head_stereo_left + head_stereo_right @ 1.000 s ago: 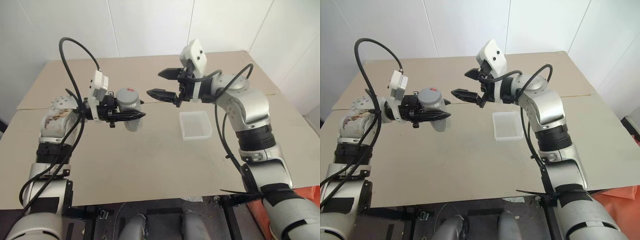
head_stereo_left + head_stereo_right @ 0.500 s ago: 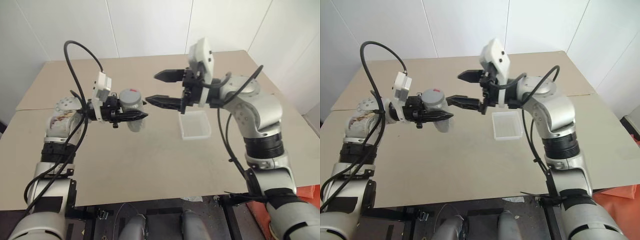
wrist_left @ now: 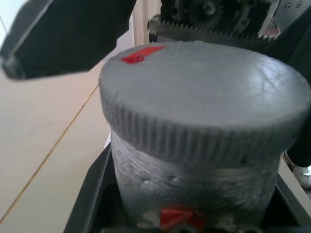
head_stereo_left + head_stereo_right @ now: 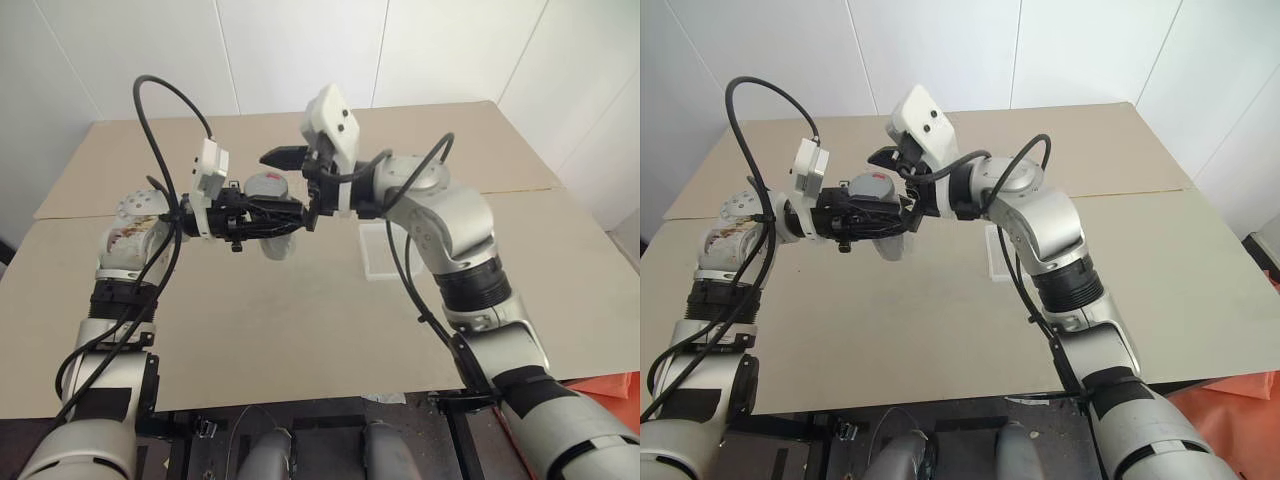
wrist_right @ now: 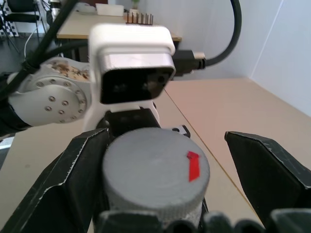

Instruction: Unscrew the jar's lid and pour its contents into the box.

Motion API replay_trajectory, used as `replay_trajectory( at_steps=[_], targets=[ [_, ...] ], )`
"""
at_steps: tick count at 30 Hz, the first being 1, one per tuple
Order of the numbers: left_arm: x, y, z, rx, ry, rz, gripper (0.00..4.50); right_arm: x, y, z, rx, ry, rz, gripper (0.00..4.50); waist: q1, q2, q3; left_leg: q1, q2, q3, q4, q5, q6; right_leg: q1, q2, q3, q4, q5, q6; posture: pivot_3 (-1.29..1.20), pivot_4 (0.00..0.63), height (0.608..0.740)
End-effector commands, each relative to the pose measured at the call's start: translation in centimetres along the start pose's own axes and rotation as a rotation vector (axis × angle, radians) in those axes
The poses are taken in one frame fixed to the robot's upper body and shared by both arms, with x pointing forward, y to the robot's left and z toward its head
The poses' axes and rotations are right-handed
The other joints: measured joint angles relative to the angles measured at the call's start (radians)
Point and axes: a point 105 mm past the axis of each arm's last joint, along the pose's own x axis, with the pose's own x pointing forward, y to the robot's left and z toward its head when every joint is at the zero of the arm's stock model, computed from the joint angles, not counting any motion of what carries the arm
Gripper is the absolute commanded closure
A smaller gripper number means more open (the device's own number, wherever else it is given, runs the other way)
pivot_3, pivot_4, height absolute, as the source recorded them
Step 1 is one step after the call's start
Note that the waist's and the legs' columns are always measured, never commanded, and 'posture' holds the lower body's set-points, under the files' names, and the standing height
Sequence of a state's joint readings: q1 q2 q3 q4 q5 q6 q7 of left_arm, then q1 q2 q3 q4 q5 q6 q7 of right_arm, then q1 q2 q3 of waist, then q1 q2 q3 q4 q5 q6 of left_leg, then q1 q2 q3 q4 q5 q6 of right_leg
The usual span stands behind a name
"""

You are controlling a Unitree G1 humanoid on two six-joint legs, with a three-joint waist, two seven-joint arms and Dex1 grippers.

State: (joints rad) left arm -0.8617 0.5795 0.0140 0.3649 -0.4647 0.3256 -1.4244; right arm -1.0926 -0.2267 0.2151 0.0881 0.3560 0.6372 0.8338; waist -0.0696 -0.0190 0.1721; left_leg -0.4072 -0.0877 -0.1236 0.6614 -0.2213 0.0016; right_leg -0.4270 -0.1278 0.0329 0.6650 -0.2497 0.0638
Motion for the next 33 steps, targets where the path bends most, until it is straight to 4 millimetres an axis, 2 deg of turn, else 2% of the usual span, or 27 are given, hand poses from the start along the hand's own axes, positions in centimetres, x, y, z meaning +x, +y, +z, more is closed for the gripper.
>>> replay_trajectory(
  at_steps=[1,11,20,25,28,33],
  targets=[
    [-0.2,-0.2,1.3,0.059,-0.012,-0.006,2.54,-0.2,-0.6,1.3,-0.056,-0.032,-0.012,0.03,-0.001,0.000,0.000,0.000,0.000,0.000,0.000,0.000,0.000,0.000,0.000,0.000,0.000,0.000,0.000,0.00,0.150,0.740],
    [-0.7,-0.5,1.2,0.048,-0.016,-0.002,2.54,-2.9,-1.5,1.6,-0.010,-0.070,0.025,0.03,0.000,0.000,0.000,0.000,0.000,0.000,0.000,0.000,0.000,0.000,0.000,0.000,0.000,0.000,0.000,0.00,0.150,0.740],
    [-0.9,-0.5,1.3,0.050,-0.014,-0.002,2.54,-4.9,-2.5,0.9,-0.006,-0.053,0.011,0.03,0.001,0.000,0.000,0.000,0.000,0.000,0.000,0.000,0.000,0.000,0.000,0.000,0.000,0.000,0.000,0.00,0.150,0.740],
    [-0.9,-0.6,1.2,0.049,-0.013,0.000,2.54,-5.3,-2.2,0.9,-0.015,-0.055,0.026,0.03,-0.001,0.000,0.000,0.000,0.000,0.000,0.000,0.000,0.000,0.000,0.000,0.000,0.000,0.000,0.000,0.00,0.150,0.740],
    [-0.9,-0.5,1.3,0.049,-0.013,0.001,2.54,-5.4,-1.5,1.7,-0.021,-0.089,0.063,0.03,0.000,0.000,0.000,0.000,0.000,0.000,0.000,0.000,0.000,0.000,0.000,0.000,0.000,0.000,0.000,0.00,0.150,0.740],
    [-0.6,-0.4,1.3,0.050,-0.017,-0.003,2.54,-4.1,-0.1,3.2,-0.038,-0.133,0.109,0.03,-0.001,0.000,0.000,0.000,0.000,0.000,0.000,0.000,0.000,0.000,0.000,0.000,0.000,0.000,0.000,0.00,0.150,0.740]
  ],
)
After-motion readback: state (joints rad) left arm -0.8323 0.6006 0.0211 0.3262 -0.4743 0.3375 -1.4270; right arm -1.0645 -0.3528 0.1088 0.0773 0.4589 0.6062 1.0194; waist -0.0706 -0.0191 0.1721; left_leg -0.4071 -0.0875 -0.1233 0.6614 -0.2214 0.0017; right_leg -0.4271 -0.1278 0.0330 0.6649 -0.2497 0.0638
